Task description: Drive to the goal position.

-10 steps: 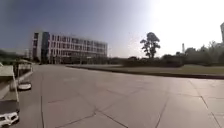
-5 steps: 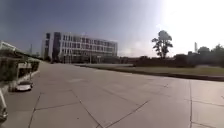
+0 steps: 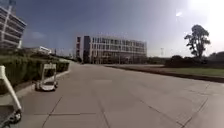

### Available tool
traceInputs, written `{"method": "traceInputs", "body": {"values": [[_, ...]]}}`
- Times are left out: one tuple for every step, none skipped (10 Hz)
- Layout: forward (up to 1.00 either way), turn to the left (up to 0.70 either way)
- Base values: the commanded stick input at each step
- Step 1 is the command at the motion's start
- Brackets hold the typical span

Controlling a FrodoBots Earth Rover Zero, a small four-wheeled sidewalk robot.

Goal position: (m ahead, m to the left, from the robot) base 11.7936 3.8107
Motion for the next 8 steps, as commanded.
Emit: {"method": "traceInputs", "body": {"values": [[0.7, 0.0], [0.7, 0.0], [0.7, 0.0], [0.7, 0.25], [0.7, 0.35], [0.7, 0.35], [0.7, 0.35], [0.7, 0.35]]}}
